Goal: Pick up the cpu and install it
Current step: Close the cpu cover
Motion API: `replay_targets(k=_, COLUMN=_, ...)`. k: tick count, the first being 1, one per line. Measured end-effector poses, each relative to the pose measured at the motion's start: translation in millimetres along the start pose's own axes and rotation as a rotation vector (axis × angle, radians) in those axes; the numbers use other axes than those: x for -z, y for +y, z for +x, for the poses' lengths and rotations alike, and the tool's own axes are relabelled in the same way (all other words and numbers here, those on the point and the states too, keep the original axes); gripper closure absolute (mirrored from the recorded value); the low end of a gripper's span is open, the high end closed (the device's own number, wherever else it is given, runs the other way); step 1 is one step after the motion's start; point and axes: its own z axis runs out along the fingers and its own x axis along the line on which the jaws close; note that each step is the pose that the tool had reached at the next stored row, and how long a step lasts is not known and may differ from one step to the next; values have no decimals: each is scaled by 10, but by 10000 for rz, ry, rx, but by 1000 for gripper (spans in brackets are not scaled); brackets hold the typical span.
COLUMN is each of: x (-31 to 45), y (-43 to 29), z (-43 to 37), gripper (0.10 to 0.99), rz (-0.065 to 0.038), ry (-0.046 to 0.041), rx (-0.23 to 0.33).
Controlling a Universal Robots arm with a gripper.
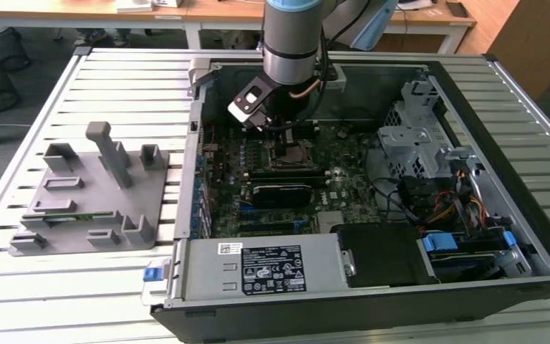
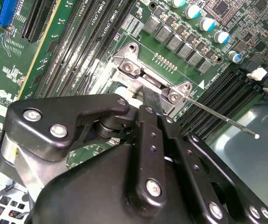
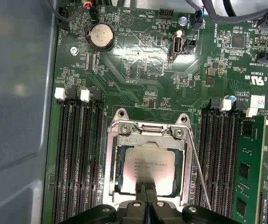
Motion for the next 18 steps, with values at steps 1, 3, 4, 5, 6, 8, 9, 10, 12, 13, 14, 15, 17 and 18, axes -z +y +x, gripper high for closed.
replay_targets(k=1, x=0, y=3, z=0, gripper=980, rz=-1, ry=6, rx=0)
replay_targets(k=3, x=2, y=5, z=0, gripper=980, rz=-3, ry=13, rx=-1)
replay_targets(k=4, x=6, y=6, z=1, gripper=980, rz=-6, ry=19, rx=0)
replay_targets(k=5, x=13, y=8, z=2, gripper=980, rz=-13, ry=29, rx=0)
replay_targets(k=6, x=31, y=7, z=1, gripper=980, rz=-8, ry=23, rx=1)
replay_targets(k=8, x=80, y=6, z=-1, gripper=980, rz=-3, ry=16, rx=0)
replay_targets(k=9, x=111, y=6, z=-1, gripper=980, rz=-2, ry=15, rx=0)
replay_targets(k=10, x=144, y=5, z=-1, gripper=980, rz=-2, ry=15, rx=0)
replay_targets(k=12, x=206, y=5, z=-1, gripper=980, rz=-1, ry=14, rx=0)
replay_targets(k=13, x=221, y=5, z=-3, gripper=980, rz=-1, ry=15, rx=1)
replay_targets(k=14, x=224, y=5, z=-8, gripper=980, rz=-2, ry=18, rx=3)
replay_targets(k=15, x=225, y=4, z=-14, gripper=980, rz=-3, ry=18, rx=2)
replay_targets(k=17, x=225, y=16, z=-23, gripper=980, rz=-2, ry=19, rx=0)
replay_targets(k=18, x=225, y=28, z=-24, gripper=980, rz=-1, ry=18, rx=1)
